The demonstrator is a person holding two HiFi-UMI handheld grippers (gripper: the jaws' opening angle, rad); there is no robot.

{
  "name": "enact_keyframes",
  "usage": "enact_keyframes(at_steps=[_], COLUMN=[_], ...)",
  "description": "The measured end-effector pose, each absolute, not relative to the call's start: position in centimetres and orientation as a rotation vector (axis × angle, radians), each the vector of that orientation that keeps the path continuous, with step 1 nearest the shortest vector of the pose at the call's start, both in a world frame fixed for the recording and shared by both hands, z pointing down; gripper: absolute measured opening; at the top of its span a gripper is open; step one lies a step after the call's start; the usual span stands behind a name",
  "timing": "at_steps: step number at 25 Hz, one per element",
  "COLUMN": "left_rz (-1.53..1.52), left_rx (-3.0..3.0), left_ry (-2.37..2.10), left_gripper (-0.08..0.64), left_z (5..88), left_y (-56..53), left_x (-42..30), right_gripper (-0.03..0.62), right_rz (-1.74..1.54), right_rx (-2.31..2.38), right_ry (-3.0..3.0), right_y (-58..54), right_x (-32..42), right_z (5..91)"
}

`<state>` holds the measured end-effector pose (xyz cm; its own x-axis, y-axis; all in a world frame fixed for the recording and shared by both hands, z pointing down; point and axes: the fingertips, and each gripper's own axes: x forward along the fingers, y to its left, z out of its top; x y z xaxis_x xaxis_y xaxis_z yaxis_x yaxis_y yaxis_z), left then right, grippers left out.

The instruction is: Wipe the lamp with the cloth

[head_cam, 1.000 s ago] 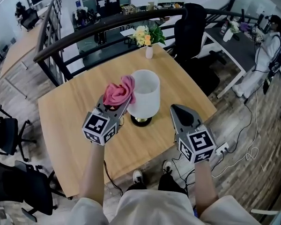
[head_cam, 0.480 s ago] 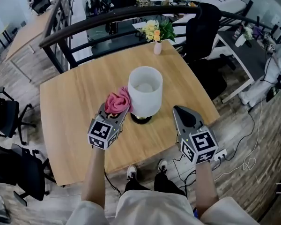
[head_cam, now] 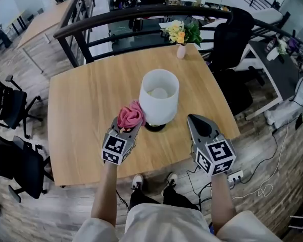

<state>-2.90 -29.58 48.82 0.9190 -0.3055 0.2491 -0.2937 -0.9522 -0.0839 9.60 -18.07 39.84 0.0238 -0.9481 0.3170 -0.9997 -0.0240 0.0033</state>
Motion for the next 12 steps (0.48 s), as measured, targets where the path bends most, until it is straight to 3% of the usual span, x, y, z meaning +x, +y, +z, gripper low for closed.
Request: enact_keyframes(at_steps=[12], left_rz=[-0.370], left_rx=[-2.949], left_ry=[0.715], left_gripper=[0.167], left_z=[44.6], left_y=[-27.8], left_x=[-1.6], right_gripper=[0.012], right_rz=[0.301], right_rx=[1.908], right_ry=[-2.190], right_y=[-18.6], right_x=[11.1], right_z=[40.2])
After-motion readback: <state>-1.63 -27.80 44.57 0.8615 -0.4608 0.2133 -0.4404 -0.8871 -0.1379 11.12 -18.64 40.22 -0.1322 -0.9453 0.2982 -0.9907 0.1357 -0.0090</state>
